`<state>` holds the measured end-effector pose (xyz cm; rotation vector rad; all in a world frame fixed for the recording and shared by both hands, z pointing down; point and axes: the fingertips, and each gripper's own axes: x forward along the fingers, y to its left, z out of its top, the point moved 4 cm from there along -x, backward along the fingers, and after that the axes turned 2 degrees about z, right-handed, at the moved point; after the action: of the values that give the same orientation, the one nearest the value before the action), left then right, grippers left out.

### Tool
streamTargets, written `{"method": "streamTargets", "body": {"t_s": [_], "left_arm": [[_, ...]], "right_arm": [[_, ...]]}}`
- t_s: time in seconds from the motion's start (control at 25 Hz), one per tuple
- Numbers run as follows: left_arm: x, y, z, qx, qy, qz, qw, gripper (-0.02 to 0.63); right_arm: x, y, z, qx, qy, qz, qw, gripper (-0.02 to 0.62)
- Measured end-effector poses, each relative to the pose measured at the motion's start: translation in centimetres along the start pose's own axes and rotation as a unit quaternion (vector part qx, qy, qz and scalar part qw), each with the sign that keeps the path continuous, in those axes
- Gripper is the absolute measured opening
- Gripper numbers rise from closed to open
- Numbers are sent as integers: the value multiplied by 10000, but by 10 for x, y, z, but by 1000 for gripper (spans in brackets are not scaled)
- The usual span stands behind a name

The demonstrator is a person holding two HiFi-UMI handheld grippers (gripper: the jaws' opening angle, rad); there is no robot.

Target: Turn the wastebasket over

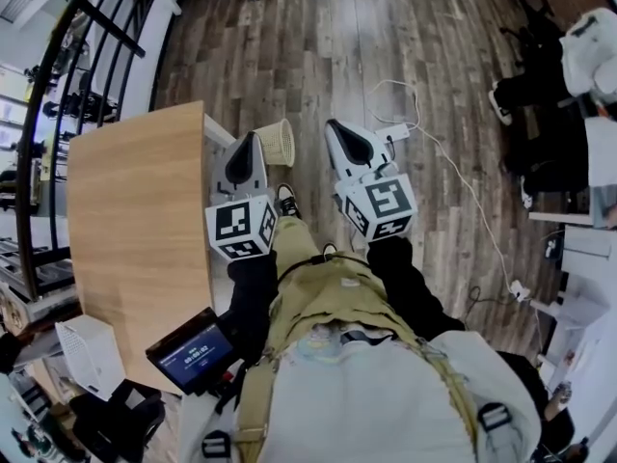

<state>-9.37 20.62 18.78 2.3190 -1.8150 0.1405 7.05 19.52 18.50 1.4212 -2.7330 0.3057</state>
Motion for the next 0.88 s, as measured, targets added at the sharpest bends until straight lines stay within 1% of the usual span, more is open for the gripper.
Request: {"method": "streamTargets", "body": {"t_s": [0.16,0.4,0.68,0.88], "left_arm": [[41,29,3,-195,130,-109,9997,-3],[93,68,-12,-383,471,-278,9978,-3],[146,103,-44,-607,1030,-423,9919,-3],[180,111,-85,-643,1524,-505,9849,-3]], "right_arm": [[48,-8,2,15,179,-15,9998,21],[114,-12,-13,57,568,-39,9984,21],[180,-19,-38,59,1106,-74,9938,21],[210,-34,-68,153,1462,-84,9891,21]]}}
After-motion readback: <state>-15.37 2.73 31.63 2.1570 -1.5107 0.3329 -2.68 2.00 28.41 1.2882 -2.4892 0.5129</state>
